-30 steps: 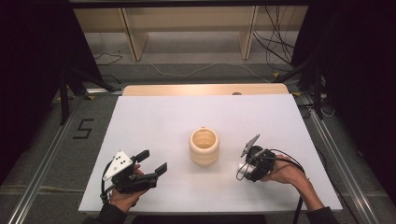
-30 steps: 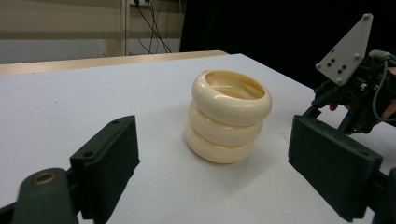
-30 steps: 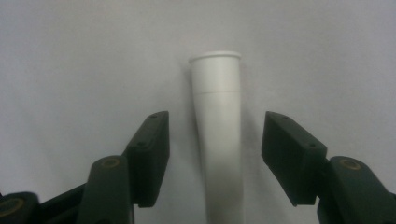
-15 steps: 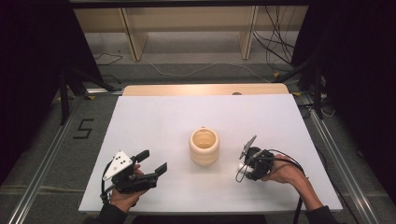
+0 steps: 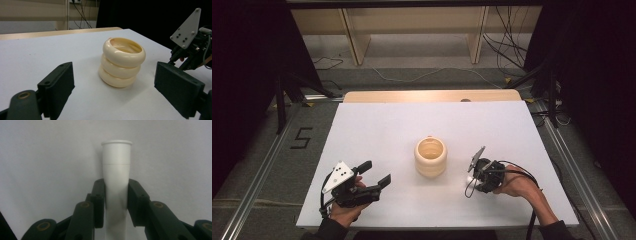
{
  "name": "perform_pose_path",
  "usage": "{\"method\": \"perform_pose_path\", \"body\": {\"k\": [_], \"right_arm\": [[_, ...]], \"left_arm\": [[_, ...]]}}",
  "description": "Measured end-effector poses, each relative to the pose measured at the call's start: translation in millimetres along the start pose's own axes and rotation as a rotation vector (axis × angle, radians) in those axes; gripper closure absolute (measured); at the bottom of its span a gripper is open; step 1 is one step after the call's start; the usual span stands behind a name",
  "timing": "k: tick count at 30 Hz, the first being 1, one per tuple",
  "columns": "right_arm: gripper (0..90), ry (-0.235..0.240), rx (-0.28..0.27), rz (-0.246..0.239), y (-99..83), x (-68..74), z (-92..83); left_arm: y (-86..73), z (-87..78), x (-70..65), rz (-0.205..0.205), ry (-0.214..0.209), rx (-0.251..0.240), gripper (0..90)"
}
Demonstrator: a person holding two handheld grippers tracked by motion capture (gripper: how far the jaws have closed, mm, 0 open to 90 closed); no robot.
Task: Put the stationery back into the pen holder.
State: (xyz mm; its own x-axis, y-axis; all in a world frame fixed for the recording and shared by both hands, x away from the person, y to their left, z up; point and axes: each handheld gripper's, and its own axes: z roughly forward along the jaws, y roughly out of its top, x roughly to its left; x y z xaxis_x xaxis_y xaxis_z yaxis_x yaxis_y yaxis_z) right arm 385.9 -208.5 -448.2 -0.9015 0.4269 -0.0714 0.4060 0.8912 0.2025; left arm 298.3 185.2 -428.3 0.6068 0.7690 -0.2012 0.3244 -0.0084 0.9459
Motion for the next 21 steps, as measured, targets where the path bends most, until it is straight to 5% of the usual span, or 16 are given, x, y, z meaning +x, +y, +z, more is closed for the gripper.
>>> {"method": "perform_pose_path", "body": {"k": [5, 21], "right_arm": [[69.6, -0.020, -0.058, 0.021, -1.2, -2.9, -11.6], [69.6, -0.064, -0.376, 0.138, -2.9, -10.8, -35.3]], "left_arm": [[0.0, 0.0, 0.2, 0.001, 0.000, 0.000, 15.6], [-0.1, -0.1, 0.0, 0.003, 0.000, -0.001, 15.5]]}}
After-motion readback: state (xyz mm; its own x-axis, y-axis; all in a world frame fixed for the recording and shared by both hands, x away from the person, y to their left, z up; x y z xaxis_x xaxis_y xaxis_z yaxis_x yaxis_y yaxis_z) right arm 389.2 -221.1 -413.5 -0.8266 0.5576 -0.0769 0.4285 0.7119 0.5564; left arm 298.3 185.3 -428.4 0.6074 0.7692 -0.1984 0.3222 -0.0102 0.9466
